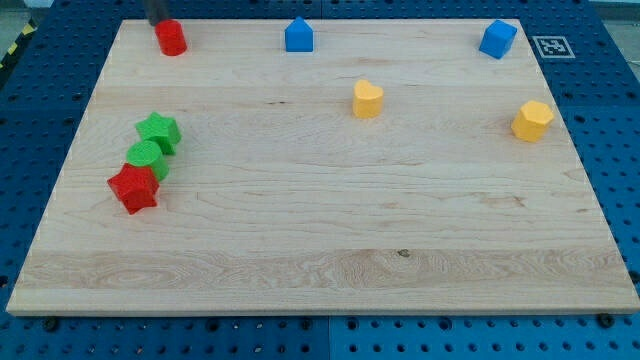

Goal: Move the red circle towards the green star

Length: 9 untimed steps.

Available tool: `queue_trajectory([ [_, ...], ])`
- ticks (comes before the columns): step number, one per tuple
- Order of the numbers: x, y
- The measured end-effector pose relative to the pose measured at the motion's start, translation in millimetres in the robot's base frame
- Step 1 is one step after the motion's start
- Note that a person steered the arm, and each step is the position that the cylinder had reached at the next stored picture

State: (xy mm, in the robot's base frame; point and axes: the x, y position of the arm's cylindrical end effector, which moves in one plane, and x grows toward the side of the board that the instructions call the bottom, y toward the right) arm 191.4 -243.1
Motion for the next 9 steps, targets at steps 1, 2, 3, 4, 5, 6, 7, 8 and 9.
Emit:
queue_trajectory([
  [1,2,0],
  [2,17,0],
  [3,19,2],
  [4,33,43],
  [5,69,44],
  [6,72,44],
  [7,92,46],
  [8,110,53],
  [9,129,59],
])
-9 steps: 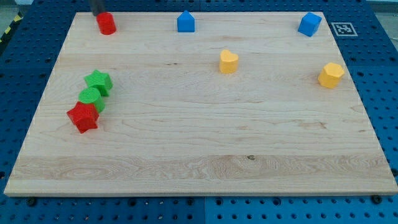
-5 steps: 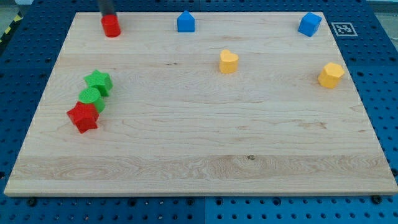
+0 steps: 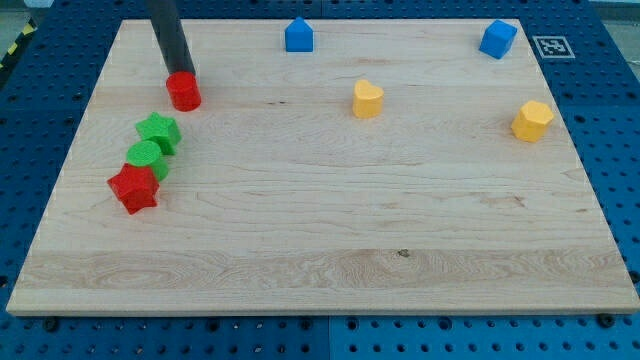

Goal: Move the red circle towards the green star

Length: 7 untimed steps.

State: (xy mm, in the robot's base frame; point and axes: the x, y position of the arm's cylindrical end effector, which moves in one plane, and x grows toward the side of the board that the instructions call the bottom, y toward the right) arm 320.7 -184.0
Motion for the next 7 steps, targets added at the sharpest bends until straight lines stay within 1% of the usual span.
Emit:
queue_trajectory([
  [1,14,14],
  [2,18,17],
  [3,19,36],
  [4,25,38],
  [5,48,49],
  [6,51,49],
  [7,51,22],
])
